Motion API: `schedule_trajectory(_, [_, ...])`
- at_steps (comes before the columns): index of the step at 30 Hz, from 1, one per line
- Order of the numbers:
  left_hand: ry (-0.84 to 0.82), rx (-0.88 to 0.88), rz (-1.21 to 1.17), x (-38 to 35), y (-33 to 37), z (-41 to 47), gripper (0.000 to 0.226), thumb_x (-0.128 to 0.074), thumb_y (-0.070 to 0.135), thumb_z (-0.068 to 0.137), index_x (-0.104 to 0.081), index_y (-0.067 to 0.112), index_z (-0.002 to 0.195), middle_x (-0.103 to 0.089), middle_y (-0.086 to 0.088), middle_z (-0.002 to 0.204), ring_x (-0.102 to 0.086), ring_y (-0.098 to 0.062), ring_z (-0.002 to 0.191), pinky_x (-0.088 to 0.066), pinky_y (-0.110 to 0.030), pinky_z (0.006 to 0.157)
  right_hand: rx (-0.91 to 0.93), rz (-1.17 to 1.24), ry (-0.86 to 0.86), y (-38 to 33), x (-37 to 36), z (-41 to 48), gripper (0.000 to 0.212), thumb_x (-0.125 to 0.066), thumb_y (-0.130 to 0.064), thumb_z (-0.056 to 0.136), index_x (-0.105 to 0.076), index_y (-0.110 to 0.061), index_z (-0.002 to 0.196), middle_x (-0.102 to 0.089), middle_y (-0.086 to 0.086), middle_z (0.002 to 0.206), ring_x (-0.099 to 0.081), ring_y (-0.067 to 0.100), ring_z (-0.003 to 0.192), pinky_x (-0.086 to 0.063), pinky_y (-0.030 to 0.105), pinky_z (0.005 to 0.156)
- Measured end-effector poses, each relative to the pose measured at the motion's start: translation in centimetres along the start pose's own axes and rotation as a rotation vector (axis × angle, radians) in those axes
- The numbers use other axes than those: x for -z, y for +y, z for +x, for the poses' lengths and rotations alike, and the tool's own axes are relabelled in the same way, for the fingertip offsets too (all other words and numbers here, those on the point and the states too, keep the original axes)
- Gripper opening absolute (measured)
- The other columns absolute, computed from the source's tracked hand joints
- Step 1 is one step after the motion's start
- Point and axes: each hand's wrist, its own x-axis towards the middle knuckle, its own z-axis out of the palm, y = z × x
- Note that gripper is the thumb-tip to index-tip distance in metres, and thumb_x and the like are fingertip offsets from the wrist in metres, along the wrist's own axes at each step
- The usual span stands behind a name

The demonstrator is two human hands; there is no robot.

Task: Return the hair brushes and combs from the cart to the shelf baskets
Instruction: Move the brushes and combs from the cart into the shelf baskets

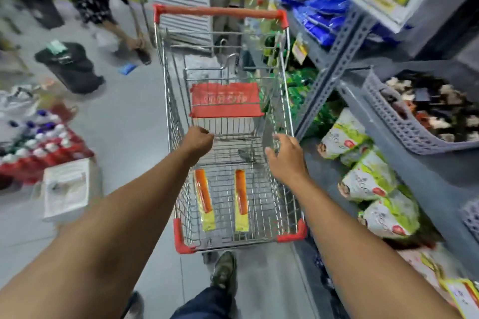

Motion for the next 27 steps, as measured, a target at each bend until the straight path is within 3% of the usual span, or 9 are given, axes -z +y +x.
schedule_trajectory(5, [-0.018, 0.117, -0.047, -2.3, -4.0, 3.6, 0.013, -0.051, 0.011, 0.092, -0.063, 0.004, 0.091, -0.055, -0.01, 0.074, -0.052, -0.018, 0.063, -0.044, -0.023, 0.056, -0.089, 0.043, -0.123, 0.7, -4.4, 2.9, 0.038, -0.053, -0.023, 0.094, -0.049, -0.01, 0.13, -0.046, 0.015, 0.134, -0.049, 0.026, 0.107, -0.03, 0.023, 0.084])
schedule_trajectory(8, [-0.012, 0.203, -0.047, -3.9, -6.0, 5.5, 0.033, -0.055, 0.016, 0.092, -0.06, -0.005, 0.117, -0.065, -0.019, 0.11, -0.063, -0.03, 0.096, -0.053, -0.038, 0.085, -0.152, 0.036, -0.199, 1.8, -6.7, 4.4, 0.042, -0.052, -0.024, 0.094, -0.045, -0.011, 0.134, -0.045, 0.016, 0.138, -0.052, 0.032, 0.117, -0.041, 0.037, 0.1])
schedule_trajectory(9, [-0.009, 0.237, -0.047, -4.5, -6.9, 6.4, 0.034, -0.056, 0.016, 0.092, -0.06, -0.006, 0.117, -0.064, -0.023, 0.113, -0.063, -0.032, 0.096, -0.053, -0.038, 0.082, -0.18, 0.034, -0.226, 2.5, -7.8, 5.2, 0.044, -0.052, -0.025, 0.094, -0.044, -0.011, 0.135, -0.045, 0.017, 0.139, -0.052, 0.033, 0.118, -0.043, 0.042, 0.101])
schedule_trajectory(12, [-0.014, 0.317, -0.032, -5.4, -8.4, 7.3, 0.033, -0.056, 0.017, 0.091, -0.059, -0.007, 0.114, -0.065, -0.024, 0.093, -0.054, -0.022, 0.065, -0.043, -0.027, 0.054, -0.208, 0.015, -0.256, 4.2, -10.0, 6.4, 0.043, -0.053, -0.026, 0.094, -0.045, -0.011, 0.133, -0.051, 0.016, 0.133, -0.055, 0.024, 0.097, -0.047, 0.033, 0.079])
schedule_trajectory(15, [-0.009, 0.373, 0.013, -6.5, -10.5, 8.2, 0.022, -0.054, 0.02, 0.092, -0.06, 0.004, 0.107, -0.062, -0.019, 0.09, -0.051, -0.017, 0.059, -0.042, -0.026, 0.056, -0.269, 0.028, -0.309, 6.0, -12.0, 7.3, 0.046, -0.054, -0.025, 0.092, -0.041, -0.014, 0.135, -0.049, 0.016, 0.132, -0.059, 0.027, 0.095, -0.053, 0.038, 0.077])
schedule_trajectory(17, [-0.009, 0.423, 0.041, -7.5, -12.5, 8.4, 0.025, -0.055, 0.02, 0.09, -0.061, 0.001, 0.105, -0.065, -0.023, 0.1, -0.062, -0.029, 0.076, -0.048, -0.034, 0.066, -0.326, 0.027, -0.368, 7.1, -13.5, 7.6, 0.051, -0.053, -0.027, 0.092, -0.036, -0.015, 0.139, -0.05, 0.016, 0.132, -0.063, 0.033, 0.099, -0.056, 0.047, 0.082])
schedule_trajectory(19, [-0.023, 0.506, 0.049, -8.6, -14.5, 8.4, 0.037, -0.055, 0.019, 0.089, -0.056, -0.003, 0.119, -0.062, -0.026, 0.117, -0.061, -0.039, 0.101, -0.05, -0.041, 0.081, -0.356, 0.013, -0.409, 8.2, -15.2, 7.8, 0.055, -0.053, -0.028, 0.093, -0.032, -0.012, 0.141, -0.056, 0.013, 0.119, -0.062, 0.029, 0.091, -0.054, 0.042, 0.079])
schedule_trajectory(21, [-0.027, 0.573, 0.058, -9.6, -16.3, 8.1, 0.04, -0.054, 0.017, 0.089, -0.052, 0.0, 0.125, -0.06, -0.023, 0.121, -0.059, -0.038, 0.104, -0.05, -0.038, 0.079, -0.375, -0.013, -0.441, 9.4, -16.9, 7.9, 0.055, -0.053, -0.027, 0.094, -0.031, -0.009, 0.141, -0.059, 0.014, 0.111, -0.059, 0.025, 0.08, -0.049, 0.036, 0.07])
schedule_trajectory(27, [-0.019, 0.681, 0.19, -12.7, -19.6, 7.5, 0.049, -0.051, 0.009, 0.088, -0.038, 0.009, 0.135, -0.051, -0.024, 0.128, -0.055, -0.039, 0.109, -0.051, -0.041, 0.088, -0.439, -0.088, -0.527, 12.1, -20.8, 7.8, 0.052, -0.056, -0.028, 0.093, -0.035, -0.006, 0.135, -0.057, 0.02, 0.119, -0.061, 0.036, 0.098, -0.048, 0.036, 0.073])
